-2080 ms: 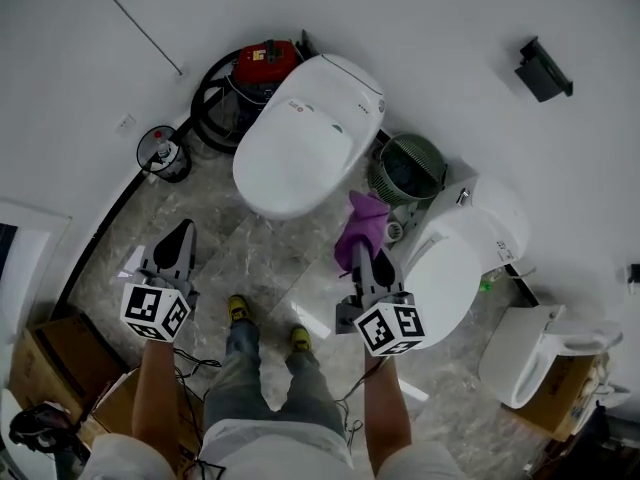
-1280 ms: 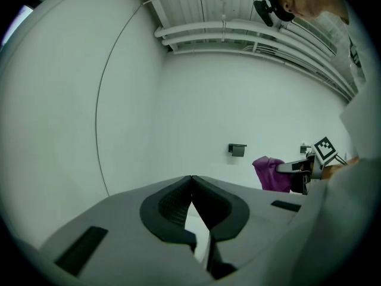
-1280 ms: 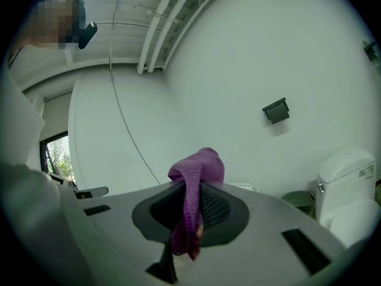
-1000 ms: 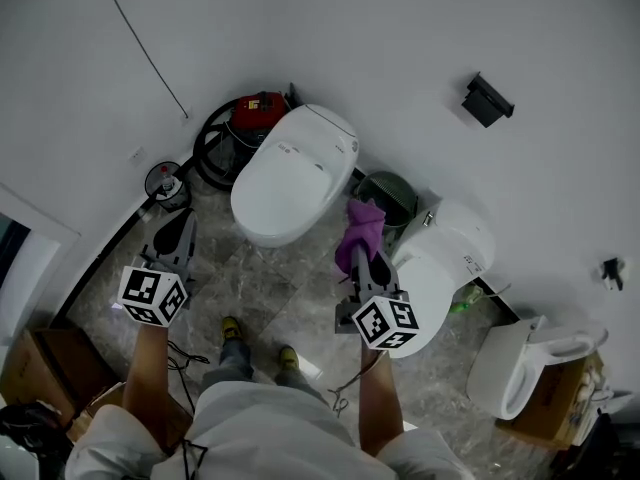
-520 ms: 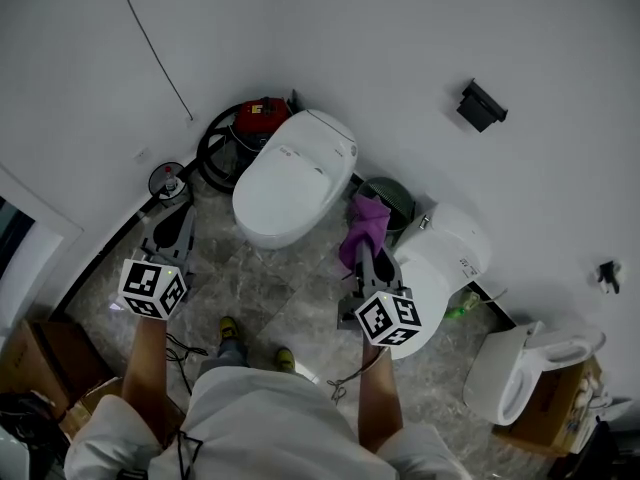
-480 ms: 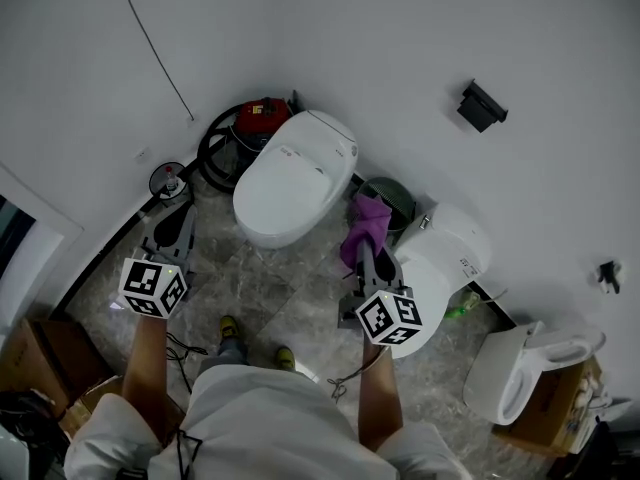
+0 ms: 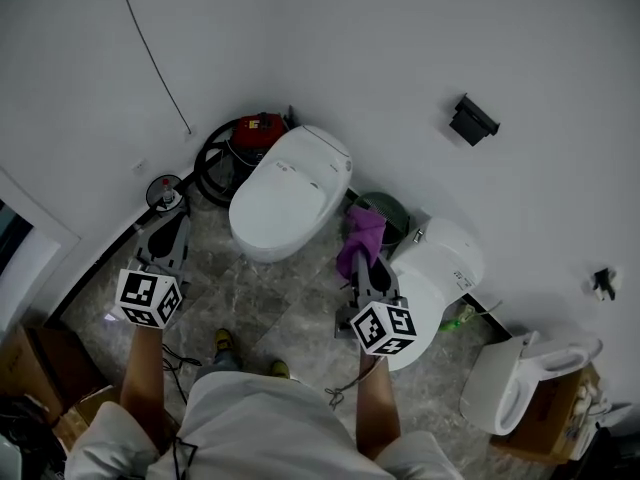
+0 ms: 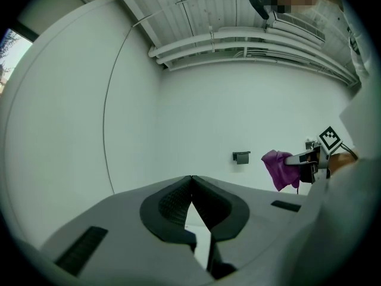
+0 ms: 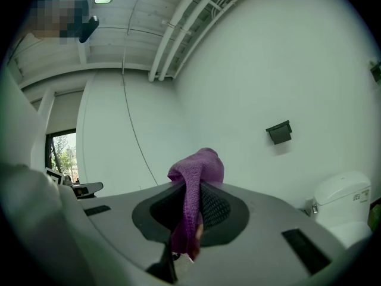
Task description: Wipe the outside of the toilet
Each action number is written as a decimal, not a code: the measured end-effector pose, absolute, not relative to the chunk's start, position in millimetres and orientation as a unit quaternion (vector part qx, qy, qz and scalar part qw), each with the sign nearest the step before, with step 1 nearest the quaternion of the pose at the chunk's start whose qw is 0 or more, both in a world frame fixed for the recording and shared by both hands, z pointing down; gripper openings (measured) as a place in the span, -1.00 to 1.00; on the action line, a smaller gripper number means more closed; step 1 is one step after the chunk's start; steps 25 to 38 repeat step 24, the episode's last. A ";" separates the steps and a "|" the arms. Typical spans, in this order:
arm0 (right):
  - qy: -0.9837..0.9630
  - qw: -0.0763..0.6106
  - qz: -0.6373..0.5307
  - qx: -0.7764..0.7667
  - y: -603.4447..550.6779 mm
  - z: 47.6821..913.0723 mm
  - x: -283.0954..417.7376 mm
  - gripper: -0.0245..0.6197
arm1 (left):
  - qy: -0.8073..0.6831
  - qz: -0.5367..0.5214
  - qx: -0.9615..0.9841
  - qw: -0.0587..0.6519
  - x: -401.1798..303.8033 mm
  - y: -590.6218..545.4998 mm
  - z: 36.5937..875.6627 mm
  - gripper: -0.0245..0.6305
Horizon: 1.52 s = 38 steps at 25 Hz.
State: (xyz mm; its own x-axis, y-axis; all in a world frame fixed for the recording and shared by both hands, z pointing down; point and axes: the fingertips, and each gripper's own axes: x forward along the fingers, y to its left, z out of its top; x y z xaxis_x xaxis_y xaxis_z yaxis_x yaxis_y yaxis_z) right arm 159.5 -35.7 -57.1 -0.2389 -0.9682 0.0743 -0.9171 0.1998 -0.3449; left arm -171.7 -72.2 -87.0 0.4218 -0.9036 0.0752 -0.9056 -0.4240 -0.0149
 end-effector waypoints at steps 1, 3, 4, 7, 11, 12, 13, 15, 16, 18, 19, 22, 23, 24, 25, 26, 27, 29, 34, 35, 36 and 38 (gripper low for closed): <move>0.771 0.079 -0.160 -0.612 -35.8 -57.0 158.7 -0.75 | -0.537 0.036 0.843 0.014 -172.6 -72.2 -87.1 -0.89; 0.770 0.079 -0.161 -0.612 -37.0 -56.5 157.8 -0.75 | -0.536 0.037 0.843 0.014 -173.7 -73.4 -86.7 -0.89; 0.770 0.079 -0.161 -0.613 -37.9 -56.2 158.0 -0.75 | -0.536 0.038 0.843 0.015 -173.5 -74.7 -86.2 -0.89; 0.766 0.082 -0.165 -0.616 -38.6 -55.0 159.5 -0.75 | -0.534 0.039 0.845 0.016 -172.8 -75.6 -84.1 -0.89; 0.761 0.084 -0.169 -0.620 -40.2 -53.2 160.3 -0.75 | -0.537 0.039 0.843 0.016 -175.1 -77.0 -82.8 -0.89; 0.761 0.084 -0.168 -0.621 -40.7 -53.3 160.4 -0.75 | -0.537 0.038 0.842 0.016 -175.7 -78.0 -82.8 -0.89; 0.760 0.084 -0.167 -0.622 -41.2 -53.8 161.0 -0.75 | -0.537 0.036 0.842 0.016 -175.8 -79.1 -83.0 -0.89; 0.759 0.084 -0.166 -0.625 -41.8 -55.3 162.9 -0.75 | -0.536 0.035 0.843 0.015 -174.6 -80.9 -83.8 -0.89; 0.758 0.084 -0.165 -0.626 -42.1 -55.5 163.4 -0.75 | -0.535 0.037 0.844 0.014 -173.9 -81.4 -84.2 -0.89; 0.757 0.084 -0.164 -0.627 -42.5 -55.2 162.1 -0.75 | -0.533 0.040 0.845 0.010 -174.5 -82.2 -85.4 -0.89; 0.757 0.084 -0.163 -0.627 -42.9 -55.2 161.0 -0.75 | -0.532 0.041 0.846 0.008 -175.3 -82.9 -86.1 -0.89; 0.757 0.083 -0.161 -0.628 -44.2 -55.2 157.9 -0.75 | -0.532 0.039 0.846 0.007 -178.1 -85.7 -86.9 -0.89; 0.757 0.082 -0.161 -0.628 -44.8 -54.9 156.6 -0.75 | -0.533 0.040 0.845 0.007 -179.5 -86.7 -86.8 -0.89; 0.757 0.082 -0.161 -0.628 -45.4 -54.6 155.2 -0.75 | -0.534 0.040 0.845 0.007 -181.1 -87.7 -86.8 -0.89; 0.757 0.082 -0.161 -0.628 -45.4 -54.6 155.2 -0.75 | -0.534 0.040 0.845 0.007 -181.1 -87.7 -86.8 -0.89; 0.757 0.082 -0.161 -0.628 -45.4 -54.6 155.2 -0.75 | -0.534 0.040 0.845 0.007 -181.1 -87.7 -86.8 -0.89; 0.757 0.082 -0.161 -0.628 -45.4 -54.6 155.2 -0.75 | -0.534 0.040 0.845 0.007 -181.1 -87.7 -86.8 -0.89; 0.757 0.082 -0.161 -0.628 -45.4 -54.6 155.2 -0.75 | -0.534 0.040 0.845 0.007 -181.1 -87.7 -86.8 -0.89; 0.757 0.082 -0.161 -0.628 -45.4 -54.6 155.2 -0.75 | -0.534 0.040 0.845 0.007 -181.1 -87.7 -86.8 -0.89; 0.757 0.082 -0.161 -0.628 -45.4 -54.6 155.2 -0.75 | -0.534 0.040 0.845 0.007 -181.1 -87.7 -86.8 -0.89; 0.757 0.082 -0.161 -0.628 -45.4 -54.6 155.2 -0.75 | -0.534 0.040 0.845 0.007 -181.1 -87.7 -86.8 -0.89; 0.757 0.082 -0.161 -0.628 -45.4 -54.6 155.2 -0.75 | -0.534 0.040 0.845 0.007 -181.1 -87.7 -86.8 -0.89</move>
